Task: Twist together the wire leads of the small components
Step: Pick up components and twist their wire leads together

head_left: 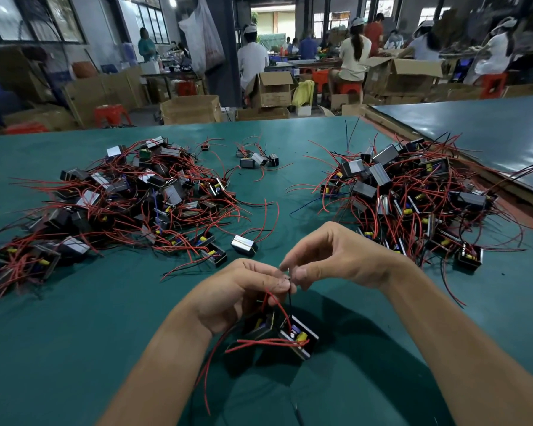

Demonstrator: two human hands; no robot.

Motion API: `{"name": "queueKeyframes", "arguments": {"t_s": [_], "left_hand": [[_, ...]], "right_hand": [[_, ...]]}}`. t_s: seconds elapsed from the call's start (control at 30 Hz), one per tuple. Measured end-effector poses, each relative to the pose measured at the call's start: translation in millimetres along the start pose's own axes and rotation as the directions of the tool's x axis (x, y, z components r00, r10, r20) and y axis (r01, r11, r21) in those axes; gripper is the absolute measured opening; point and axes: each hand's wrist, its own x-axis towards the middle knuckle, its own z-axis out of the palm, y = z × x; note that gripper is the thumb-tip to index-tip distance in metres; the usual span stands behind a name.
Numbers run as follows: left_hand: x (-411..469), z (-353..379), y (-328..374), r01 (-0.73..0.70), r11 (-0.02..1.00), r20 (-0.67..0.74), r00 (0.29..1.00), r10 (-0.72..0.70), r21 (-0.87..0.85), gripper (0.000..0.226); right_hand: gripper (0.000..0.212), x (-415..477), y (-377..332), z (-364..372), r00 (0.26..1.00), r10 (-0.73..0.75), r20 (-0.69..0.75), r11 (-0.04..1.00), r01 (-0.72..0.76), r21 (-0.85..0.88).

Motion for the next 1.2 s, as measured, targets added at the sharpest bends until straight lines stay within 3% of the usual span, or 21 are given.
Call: {"name": "queueKeyframes", "arguments": {"t_s": [0.23, 0.37, 0.47, 0.5, 0.63, 0.8, 0.93, 1.07, 1.2], "left_hand": [[3, -1, -2, -0.047, 0.999, -0.103, 0.994, 0.048, 0.011, 0.008], [6, -1, -3, -0.019, 1.0, -0.187, 0.982, 0.018, -0.005, 0.01], [7, 0, -1, -0.021, 0.999, -0.234, 0.972, 0.015, -0.024, 0.007], [6, 2, 1, -0.013, 0.999, -0.236, 0.972, 0.003, -0.043, 0.001], [3, 1, 2, 0.045, 0.997, -0.22, 0.974, -0.057, -0.06, 0.021], [3, 2, 0, 0.057, 0.998, -0.106, 0.993, -0.059, -0.019, 0.007], [2, 2, -2, 0.046, 0.998, -0.094, 0.995, -0.041, 0.049, 0.007], [3, 3, -4, 0.017, 0.994, -0.198, 0.98, 0.004, 0.105, 0.013], [3, 8, -5, -0.053, 0.97, -0.274, 0.954, 0.119, 0.237, 0.015]], "right_hand": [[0.011, 3, -1, 4, 0.993, 0.01, -0.121, 0.998, -0.018, -0.065], [0.022, 5, 0, 5, 0.986, 0.072, -0.153, 0.991, -0.088, -0.1], [0.024, 6, 0, 6, 0.98, 0.017, -0.199, 0.986, -0.05, -0.159], [0.023, 5, -1, 6, 0.982, -0.009, -0.189, 0.98, -0.029, -0.197], [0.014, 3, -5, 8, 0.995, -0.046, -0.086, 0.949, 0.017, -0.316], [0.008, 4, -4, 9, 0.994, -0.064, -0.089, 0.957, 0.036, -0.287], [0.008, 4, -3, 9, 0.999, 0.013, -0.039, 0.965, -0.023, -0.263], [0.017, 5, -2, 11, 0.99, 0.132, -0.055, 0.946, -0.142, -0.29], [0.024, 12, 3, 20, 0.946, 0.292, -0.139, 0.936, -0.313, -0.163]]}}
